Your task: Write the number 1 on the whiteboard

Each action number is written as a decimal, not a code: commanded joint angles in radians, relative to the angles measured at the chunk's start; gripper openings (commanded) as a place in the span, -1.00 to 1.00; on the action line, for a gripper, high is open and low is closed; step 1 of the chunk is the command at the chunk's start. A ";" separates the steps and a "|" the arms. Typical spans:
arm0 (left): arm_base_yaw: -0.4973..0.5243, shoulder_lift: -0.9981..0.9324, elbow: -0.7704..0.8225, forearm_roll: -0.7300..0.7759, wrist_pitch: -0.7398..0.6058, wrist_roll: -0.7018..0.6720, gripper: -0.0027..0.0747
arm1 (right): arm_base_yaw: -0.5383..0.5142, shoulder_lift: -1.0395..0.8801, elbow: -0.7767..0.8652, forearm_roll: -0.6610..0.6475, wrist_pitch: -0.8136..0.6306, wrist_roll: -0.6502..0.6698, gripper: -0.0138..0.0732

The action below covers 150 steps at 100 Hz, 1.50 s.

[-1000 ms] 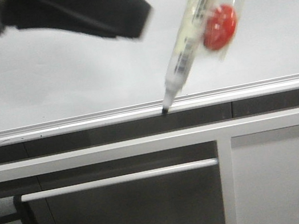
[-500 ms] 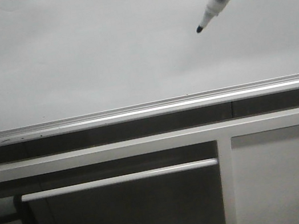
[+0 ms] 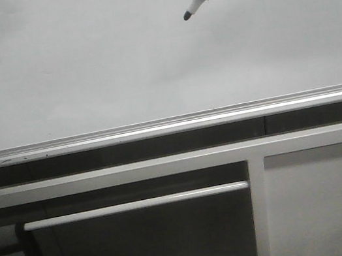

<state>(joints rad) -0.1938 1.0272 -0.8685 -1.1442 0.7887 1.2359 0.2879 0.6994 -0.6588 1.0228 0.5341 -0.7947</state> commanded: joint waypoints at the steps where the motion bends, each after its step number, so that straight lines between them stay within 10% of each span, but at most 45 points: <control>1: 0.008 -0.054 -0.014 -0.063 -0.055 -0.015 -0.98 | 0.009 -0.001 -0.025 0.053 -0.044 -0.085 -0.82; 28: 0.009 -0.257 0.137 -0.113 -0.347 -0.015 -0.98 | 0.163 -0.053 0.067 0.082 -0.320 -0.193 -0.78; 81: 0.009 -0.321 0.186 -0.134 -0.389 -0.015 -0.98 | 0.608 0.127 0.122 -0.055 -0.893 -0.242 -0.78; 150: 0.009 -0.321 0.186 -0.134 -0.389 -0.015 -0.98 | 0.625 0.197 0.119 -0.096 -1.022 -0.270 -0.78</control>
<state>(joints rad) -0.1879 0.7128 -0.6537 -1.2372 0.4178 1.2295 0.9149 0.8770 -0.5101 0.9764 -0.4310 -1.0555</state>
